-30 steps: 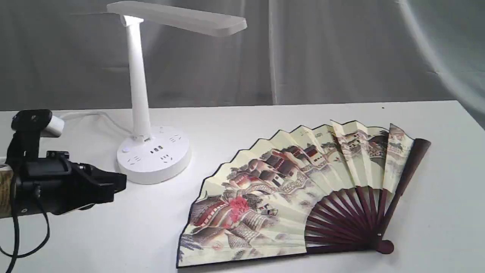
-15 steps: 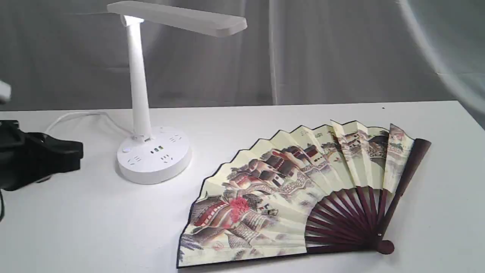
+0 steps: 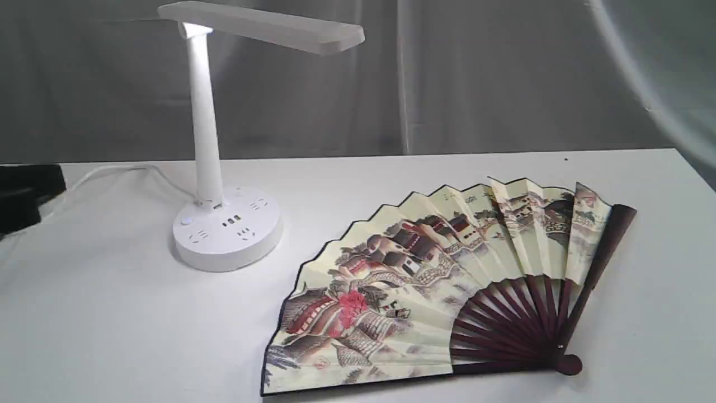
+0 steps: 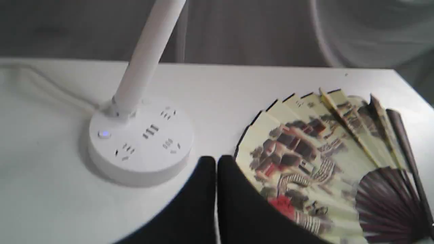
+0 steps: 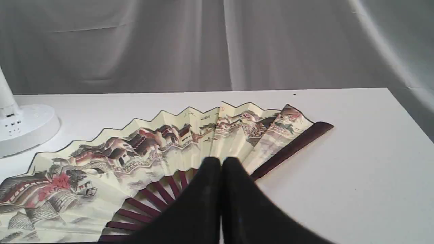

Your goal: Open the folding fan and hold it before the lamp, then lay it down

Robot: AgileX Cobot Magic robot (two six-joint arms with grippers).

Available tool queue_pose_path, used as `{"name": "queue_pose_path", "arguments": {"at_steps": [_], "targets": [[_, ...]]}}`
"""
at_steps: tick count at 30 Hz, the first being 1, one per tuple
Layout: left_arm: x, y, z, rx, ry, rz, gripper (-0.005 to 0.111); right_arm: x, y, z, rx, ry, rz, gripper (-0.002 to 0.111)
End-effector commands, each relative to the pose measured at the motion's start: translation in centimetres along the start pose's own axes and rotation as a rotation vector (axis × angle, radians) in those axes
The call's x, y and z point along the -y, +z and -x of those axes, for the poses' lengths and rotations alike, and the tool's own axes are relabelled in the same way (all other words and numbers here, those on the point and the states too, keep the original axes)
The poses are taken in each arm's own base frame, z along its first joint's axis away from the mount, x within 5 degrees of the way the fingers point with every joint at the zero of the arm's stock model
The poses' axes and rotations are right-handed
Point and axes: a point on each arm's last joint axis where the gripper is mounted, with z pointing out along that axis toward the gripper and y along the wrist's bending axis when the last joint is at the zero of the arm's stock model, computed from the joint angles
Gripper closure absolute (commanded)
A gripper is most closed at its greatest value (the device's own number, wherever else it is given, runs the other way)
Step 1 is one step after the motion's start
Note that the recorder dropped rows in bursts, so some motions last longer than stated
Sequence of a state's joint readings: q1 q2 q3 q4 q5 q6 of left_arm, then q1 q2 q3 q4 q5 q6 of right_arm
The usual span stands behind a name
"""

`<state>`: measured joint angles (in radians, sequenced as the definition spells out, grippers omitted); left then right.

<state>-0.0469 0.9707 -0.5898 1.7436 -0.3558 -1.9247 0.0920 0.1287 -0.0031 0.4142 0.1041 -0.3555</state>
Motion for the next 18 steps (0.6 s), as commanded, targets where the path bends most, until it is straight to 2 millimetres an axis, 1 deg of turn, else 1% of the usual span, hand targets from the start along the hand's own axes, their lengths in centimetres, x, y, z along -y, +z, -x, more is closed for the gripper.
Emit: {"name": "queue_pose_path", "arguments": {"at_steps": [1,3,5,7,8,10,11,12,14,15,16,17,18], "targets": [[0.8,-2.5,1.1,0.111,0.027,0.01,0.107,0.0,0.0,-0.1,-0.004,-0.006,-0.001,0.108],[0.9,-4.0,1.8,0.194,0.043,0.057,0.107,0.0,0.0,-0.1,-0.004,-0.006,-0.001,0.108],[0.6,-5.2,2.4,0.273,0.049,0.141,0.107,0.0,0.0,-0.1,-0.004,-0.006,-0.001,0.108],[-0.5,-6.4,3.1,0.364,0.039,0.289,0.107,0.0,0.0,-0.1,-0.004,-0.006,-0.001,0.108],[-1.3,-7.0,3.5,0.413,0.026,0.396,0.107,0.0,0.0,-0.1,-0.004,-0.006,-0.001,0.108],[-2.4,-7.8,3.8,0.456,0.056,0.551,0.107,0.0,0.0,-0.1,-0.004,-0.006,-0.001,0.108],[-2.9,-8.0,3.9,0.448,0.117,0.622,0.107,0.0,0.0,-0.1,-0.004,-0.006,-0.001,0.108],[-3.4,-8.3,4.0,0.411,0.251,0.725,0.107,0.0,0.0,-0.1,-0.004,-0.006,-0.001,0.108],[-3.9,-8.5,3.9,0.304,0.501,0.844,0.107,0.0,0.0,-0.1,-0.004,-0.006,-0.001,0.108],[-4.1,-8.7,3.8,0.235,0.59,0.892,0.107,0.0,0.0,-0.1,-0.004,-0.006,-0.001,0.108],[-4.3,-8.7,3.5,0.183,0.626,0.911,0.107,0.0,0.0,-0.1,-0.004,-0.006,-0.001,0.108],[-4.5,-8.7,3.3,0.144,0.607,0.922,0.107,0.0,0.0,-0.1,-0.004,-0.006,-0.001,0.108],[-4.6,-8.8,3.0,0.14,0.485,0.922,0.107,0.0,0.0,-0.1,-0.004,-0.006,-0.001,0.108]]}}
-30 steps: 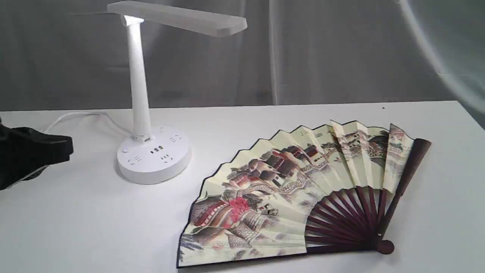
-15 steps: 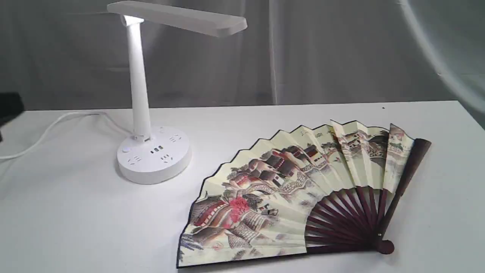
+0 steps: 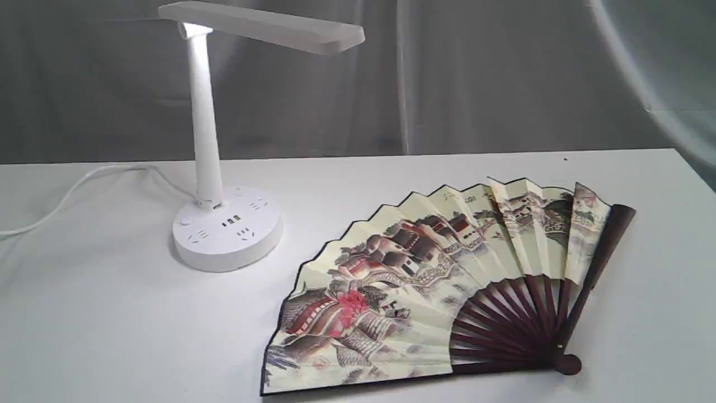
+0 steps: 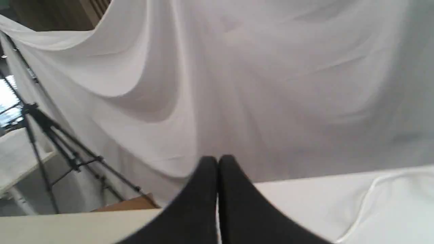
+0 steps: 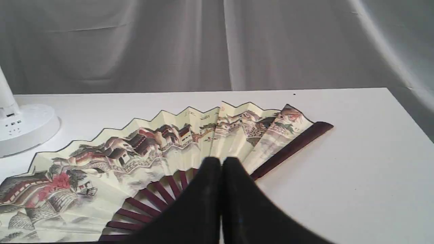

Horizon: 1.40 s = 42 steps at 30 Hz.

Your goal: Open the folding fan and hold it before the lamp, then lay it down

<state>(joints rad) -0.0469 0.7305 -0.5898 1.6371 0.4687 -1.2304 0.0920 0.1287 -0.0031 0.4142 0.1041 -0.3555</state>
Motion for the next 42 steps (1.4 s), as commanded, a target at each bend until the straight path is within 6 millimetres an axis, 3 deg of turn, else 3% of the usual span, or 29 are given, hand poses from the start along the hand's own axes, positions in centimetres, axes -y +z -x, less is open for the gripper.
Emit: {"name": "queue_pose_path", "arguments": {"at_steps": [1,3,4,6,9,13,17,26,31,34,39,42], "targets": [[-0.4,-0.1,-1.1,-0.17,-0.112,0.048,0.107,0.0,0.0,-0.1,-0.004,-0.006,-0.001,0.108],[-0.2,-0.3,-1.2,-0.358,-0.431,0.055,0.107,0.0,0.0,-0.1,-0.004,-0.006,-0.001,0.108],[0.3,-0.3,-1.5,-0.448,-0.484,0.026,0.107,0.0,0.0,-0.1,-0.004,-0.006,-0.001,0.108],[1.7,-0.7,-1.8,-0.65,-0.405,-0.134,0.107,0.0,0.0,-0.1,-0.004,-0.006,-0.001,0.108],[2.8,-1.7,-1.8,-0.797,-0.376,-0.295,0.107,0.0,0.0,-0.1,-0.004,-0.006,-0.001,0.108],[2.2,-4.6,-0.8,-0.682,-0.449,-0.428,0.107,0.0,0.0,-0.1,-0.004,-0.006,-0.001,0.108],[-0.4,-9.5,0.0,-0.474,-0.535,-0.488,0.107,0.0,0.0,-0.1,-0.004,-0.006,-0.001,0.108],[-5.2,-18.6,-1.5,-0.005,-0.672,-0.465,0.107,0.0,0.0,-0.1,-0.004,-0.006,-0.001,0.108],[-6.1,-19.0,-1.2,0.012,-0.633,-0.403,0.107,0.0,-0.2,-0.1,0.01,-0.007,0.003,0.108],[-6.4,-18.9,-0.4,0.118,-0.644,-0.393,0.107,0.0,-0.2,-0.1,0.013,-0.007,0.003,0.108],[-5.6,-17.6,0.3,0.32,-0.662,-0.393,0.107,0.0,-0.2,-0.1,0.013,-0.007,0.003,0.108],[-4.7,-16.6,-0.4,0.327,-0.67,-0.402,0.107,0.0,-0.2,-0.1,0.013,-0.007,0.003,0.108]]}}
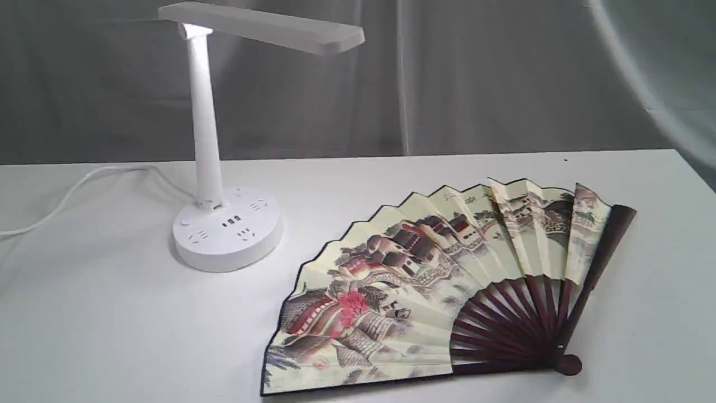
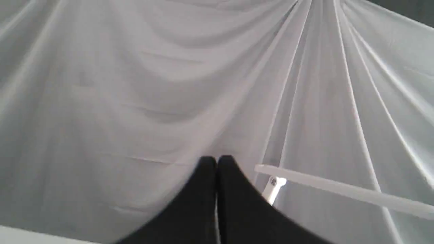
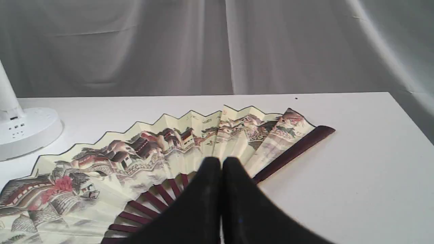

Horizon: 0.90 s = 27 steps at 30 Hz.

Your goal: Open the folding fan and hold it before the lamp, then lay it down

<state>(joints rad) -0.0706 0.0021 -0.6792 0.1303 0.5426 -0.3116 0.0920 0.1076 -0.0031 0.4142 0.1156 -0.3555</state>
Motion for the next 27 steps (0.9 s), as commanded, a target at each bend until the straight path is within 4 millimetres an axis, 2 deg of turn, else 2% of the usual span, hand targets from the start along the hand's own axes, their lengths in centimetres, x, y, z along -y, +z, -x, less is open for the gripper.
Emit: {"name": "queue_pose_path", "arguments": {"at_steps": [1,7,12,18,22,27], "targets": [[-0.1,1.0,-1.3,0.029,-0.003,-0.02,0.107,0.0,0.0,-0.1,0.003,-0.006,-0.002,0.108],[-0.7,2.9,-6.0,-0.061,-0.007,-0.016,0.107,0.0,0.0,-0.1,0.003,-0.006,-0.002,0.108],[-1.4,4.3,-10.5,-0.063,0.014,-0.036,0.107,0.0,0.0,-0.1,0.003,-0.006,-0.002,0.108],[-2.3,4.7,-15.6,-0.119,0.073,-0.042,0.107,0.0,0.0,-0.1,0.003,-0.006,-0.002,0.108],[-2.6,4.6,-17.3,-0.17,0.075,-0.034,0.107,0.0,0.0,-0.1,0.003,-0.006,-0.002,0.108],[-2.6,4.6,-17.4,-0.172,0.075,-0.034,0.107,0.0,0.0,-0.1,0.003,-0.006,-0.002,0.108]]}}
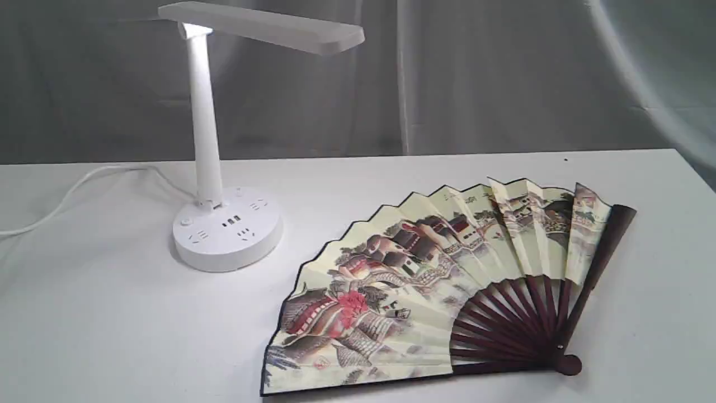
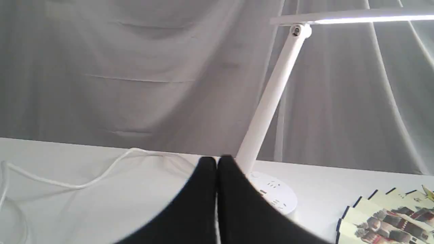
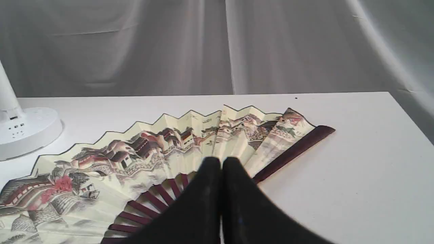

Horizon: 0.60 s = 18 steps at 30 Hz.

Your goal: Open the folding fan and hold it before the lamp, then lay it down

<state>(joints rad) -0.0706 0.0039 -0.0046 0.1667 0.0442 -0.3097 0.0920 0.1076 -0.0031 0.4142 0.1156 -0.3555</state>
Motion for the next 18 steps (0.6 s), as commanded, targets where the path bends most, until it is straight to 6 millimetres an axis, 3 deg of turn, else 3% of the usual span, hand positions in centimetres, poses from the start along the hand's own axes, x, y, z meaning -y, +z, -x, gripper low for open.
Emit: {"name": "queue_pose_path", "arguments": {"at_steps": [1,9,18], "targets": [[0.0,0.0,0.0,0.016,0.012,-0.004,0.107,0.0,0.0,-0.1,0.003,-0.006,-0.002,0.108],[-0.4,-0.1,-1.2,-0.118,0.012,0.039,0.107,0.0,0.0,-0.1,0.003,-0.006,-0.002,0.108],[-0.4,-0.1,-1.4,-0.135,0.012,0.045,0.107,0.0,0.0,-0.1,0.003,-0.006,-0.002,0.108]]}}
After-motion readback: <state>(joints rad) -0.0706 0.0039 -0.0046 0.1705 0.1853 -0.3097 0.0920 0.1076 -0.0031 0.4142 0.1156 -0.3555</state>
